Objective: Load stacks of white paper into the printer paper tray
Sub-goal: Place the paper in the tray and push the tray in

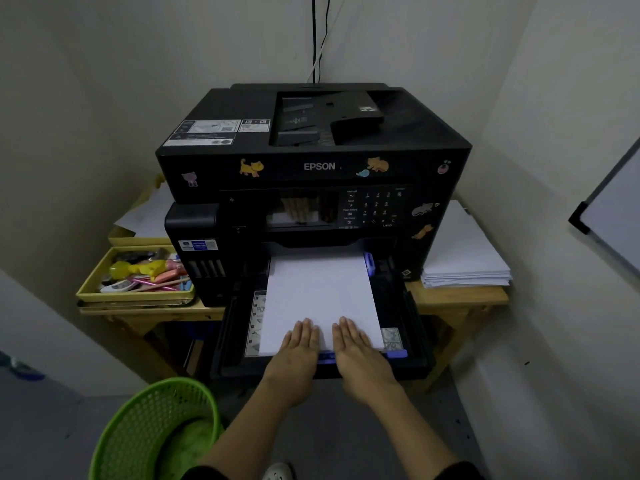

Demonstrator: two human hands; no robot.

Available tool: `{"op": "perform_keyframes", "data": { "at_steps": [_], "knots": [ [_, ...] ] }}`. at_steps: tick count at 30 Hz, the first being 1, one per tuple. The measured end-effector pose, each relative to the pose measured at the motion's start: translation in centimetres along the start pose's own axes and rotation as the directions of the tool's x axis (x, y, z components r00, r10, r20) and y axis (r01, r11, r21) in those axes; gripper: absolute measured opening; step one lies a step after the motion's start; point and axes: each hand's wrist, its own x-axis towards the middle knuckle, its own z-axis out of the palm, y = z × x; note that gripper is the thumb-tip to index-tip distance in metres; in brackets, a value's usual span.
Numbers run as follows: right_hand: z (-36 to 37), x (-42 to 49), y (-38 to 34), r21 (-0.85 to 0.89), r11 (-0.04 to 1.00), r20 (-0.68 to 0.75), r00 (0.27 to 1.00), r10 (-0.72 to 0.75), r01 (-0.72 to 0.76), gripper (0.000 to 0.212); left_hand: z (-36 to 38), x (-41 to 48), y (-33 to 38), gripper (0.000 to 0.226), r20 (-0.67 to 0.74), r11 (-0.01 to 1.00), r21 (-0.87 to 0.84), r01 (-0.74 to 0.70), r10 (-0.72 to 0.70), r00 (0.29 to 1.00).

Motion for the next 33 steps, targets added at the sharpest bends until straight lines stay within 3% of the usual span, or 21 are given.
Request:
{"op": "perform_keyframes", "data": {
  "at_steps": [8,16,19,21,23,24,26,28,29,30,33],
  "knots": [
    [-2.4,5.3,1.6,-0.028,0.997,-0.014,0.998,0.065,-0.065,0.083,-3.0,5.3,-1.5,0.081,0.022,0.999,0.029,0.016,-0.017,1.0],
    [-4.1,9.2,2.2,-0.061,0.975,-0.163,0.966,0.203,-0.215,0.079,-4.7,9.0,-2.8,0.075,-0.084,0.98,0.074,0.185,-0.179,0.98],
    [-3.7,8.5,1.9,0.06,0.932,-0.222,0.906,0.361,-0.357,0.093,-4.3,8.5,-2.7,0.094,-0.17,0.96,-0.078,0.269,-0.279,0.945],
    [-3.0,7.7,1.6,0.258,0.868,-0.24,0.842,0.482,-0.423,0.107,-4.0,7.6,-1.9,0.106,-0.256,0.903,-0.327,0.278,-0.368,0.894],
    [-2.2,7.0,1.1,0.537,0.719,-0.271,0.717,0.643,-0.442,0.115,-3.3,6.6,-0.8,0.111,-0.3,0.753,-0.598,0.274,-0.528,0.795],
    [-2.0,6.8,0.8,0.702,0.579,-0.239,0.629,0.74,-0.414,0.116,-3.1,6.2,-0.3,0.113,-0.266,0.625,-0.73,0.278,-0.634,0.726],
    [-2.2,6.8,0.3,0.948,0.18,-0.023,0.508,0.861,-0.263,0.116,-3.2,6.3,0.4,0.118,-0.022,0.221,-0.936,0.275,-0.814,0.58],
    [-3.1,7.2,0.2,0.974,-0.196,0.225,0.499,0.837,-0.112,0.115,-4.3,6.8,0.2,0.123,0.321,-0.23,-0.944,0.236,-0.804,0.5],
    [-3.7,7.5,0.3,0.94,-0.334,0.318,0.507,0.801,-0.062,0.114,-4.9,7.0,-0.1,0.125,0.444,-0.401,-0.894,0.199,-0.744,0.5],
    [-4.2,7.9,0.5,0.901,-0.433,0.383,0.515,0.766,-0.026,0.114,-5.3,7.4,-0.4,0.127,0.506,-0.506,-0.848,0.155,-0.69,0.517],
    [-5.7,8.8,0.9,0.812,-0.58,0.464,0.533,0.708,0.064,0.122,-5.7,8.0,-0.8,0.14,0.472,-0.574,-0.818,0.034,-0.636,0.611]
  ]
}}
